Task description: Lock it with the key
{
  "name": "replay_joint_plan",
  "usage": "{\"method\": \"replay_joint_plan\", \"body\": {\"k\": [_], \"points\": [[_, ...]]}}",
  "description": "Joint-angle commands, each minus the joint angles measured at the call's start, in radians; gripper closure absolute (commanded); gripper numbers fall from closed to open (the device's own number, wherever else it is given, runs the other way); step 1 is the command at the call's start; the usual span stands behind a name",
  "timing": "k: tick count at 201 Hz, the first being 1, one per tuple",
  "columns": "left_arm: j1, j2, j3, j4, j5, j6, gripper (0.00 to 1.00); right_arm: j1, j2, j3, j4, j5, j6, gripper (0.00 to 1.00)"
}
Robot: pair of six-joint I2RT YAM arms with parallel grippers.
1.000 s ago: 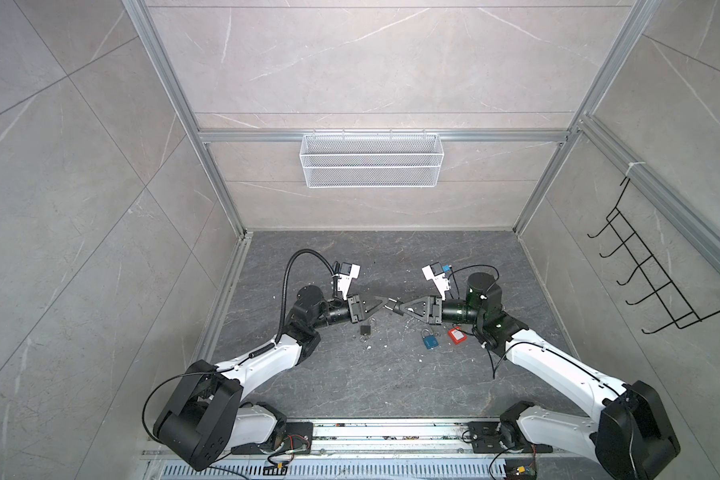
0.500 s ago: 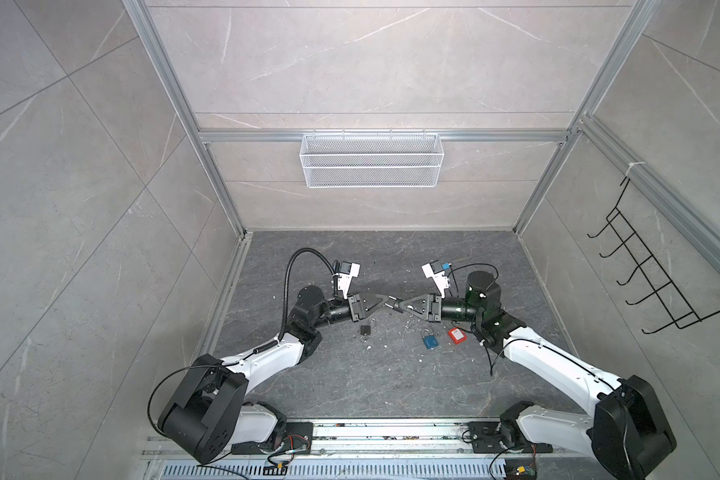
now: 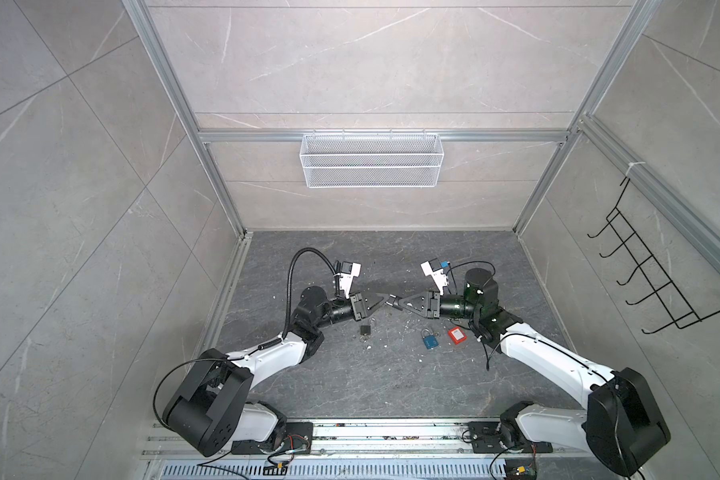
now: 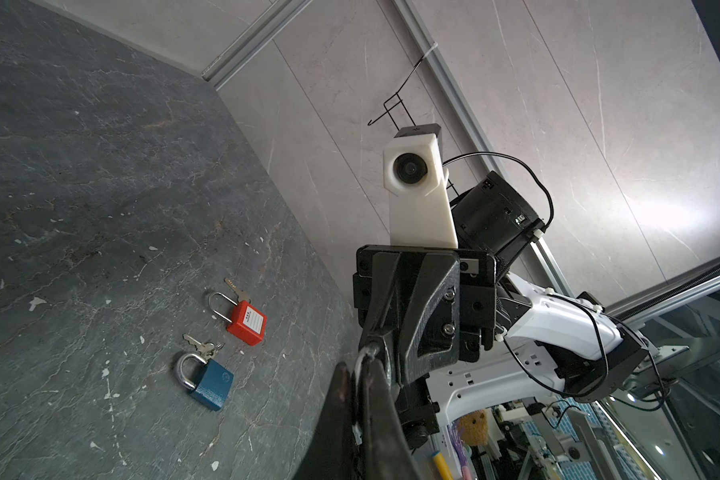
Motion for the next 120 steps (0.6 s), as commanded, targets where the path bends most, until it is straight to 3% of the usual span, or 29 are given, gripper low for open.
{"method": "replay_joint_plan", "body": {"k": [1,39,79,98,120], "points": [[-0.12,-0.013,0.05,0.046,0.22,0.036,1.0,0.023,0.044,0.058,0.098,0.049,0.006,1.0],[-0.147,-0.026,0.066,-0.009,0.258,0.082,1.0,0.023,0.081,0.072,0.129,0.052,0.012,1.0],[-0.15,-0.044,0.067,-0.096,0.221,0.129,1.0,0.023,0.104,0.072,0.145,0.048,0.013,1.0],[-0.15,-0.048,0.064,-0.104,0.201,0.139,0.86,0.023,0.101,0.061,0.144,0.048,0.01,1.0],[-0.15,-0.045,0.07,-0.104,0.197,0.136,0.85,0.023,0.095,0.048,0.145,0.049,0.007,1.0]]}}
